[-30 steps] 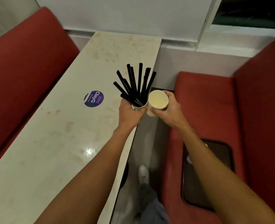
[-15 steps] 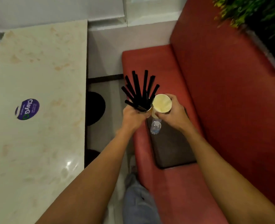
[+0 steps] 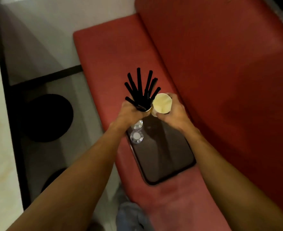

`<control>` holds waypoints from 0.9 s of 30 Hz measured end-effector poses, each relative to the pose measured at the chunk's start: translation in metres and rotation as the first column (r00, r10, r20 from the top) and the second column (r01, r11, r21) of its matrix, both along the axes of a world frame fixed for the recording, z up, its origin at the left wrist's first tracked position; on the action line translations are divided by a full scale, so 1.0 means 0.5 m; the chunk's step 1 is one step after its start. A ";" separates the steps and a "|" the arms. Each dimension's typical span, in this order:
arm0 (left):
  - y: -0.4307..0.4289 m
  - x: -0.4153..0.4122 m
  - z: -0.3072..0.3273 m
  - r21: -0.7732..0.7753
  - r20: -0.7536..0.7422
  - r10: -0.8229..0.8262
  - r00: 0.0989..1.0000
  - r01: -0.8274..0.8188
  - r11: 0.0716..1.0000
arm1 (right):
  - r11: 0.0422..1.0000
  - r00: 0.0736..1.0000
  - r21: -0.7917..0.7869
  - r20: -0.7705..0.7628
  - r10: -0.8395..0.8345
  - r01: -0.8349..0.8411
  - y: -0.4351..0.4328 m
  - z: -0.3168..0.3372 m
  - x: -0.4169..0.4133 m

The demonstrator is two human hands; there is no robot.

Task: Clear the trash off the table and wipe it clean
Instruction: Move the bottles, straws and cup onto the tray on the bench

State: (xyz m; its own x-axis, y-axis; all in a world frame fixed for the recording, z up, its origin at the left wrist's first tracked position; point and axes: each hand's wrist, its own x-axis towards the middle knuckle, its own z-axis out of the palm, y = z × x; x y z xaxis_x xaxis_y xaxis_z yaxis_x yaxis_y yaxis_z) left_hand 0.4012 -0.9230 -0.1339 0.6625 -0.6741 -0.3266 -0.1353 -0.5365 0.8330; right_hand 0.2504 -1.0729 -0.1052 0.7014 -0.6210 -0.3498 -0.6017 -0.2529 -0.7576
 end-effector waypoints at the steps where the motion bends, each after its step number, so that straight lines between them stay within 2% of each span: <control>1: -0.011 0.012 -0.019 0.018 -0.014 -0.032 0.999 0.032 0.999 | 1.000 1.000 0.010 -0.013 -0.010 0.010 -0.006 -0.021 0.006; 11: -0.079 0.104 -0.156 0.212 -0.097 -0.263 0.960 0.278 0.937 | 0.991 0.989 0.069 -0.092 -0.112 0.118 -0.019 -0.184 0.031; 15: -0.085 0.106 -0.187 0.210 -0.134 -0.290 0.948 0.313 0.926 | 0.990 0.985 0.064 -0.125 -0.118 0.126 -0.015 -0.219 0.030; 19: -0.075 0.109 -0.205 0.243 -0.088 -0.346 0.934 0.357 0.902 | 0.990 0.982 0.058 -0.147 -0.117 0.127 -0.006 -0.242 0.042; 27: -0.057 0.114 -0.187 0.281 -0.176 -0.334 0.926 0.373 0.884 | 0.995 0.988 0.040 -0.127 -0.088 0.094 0.000 -0.244 0.062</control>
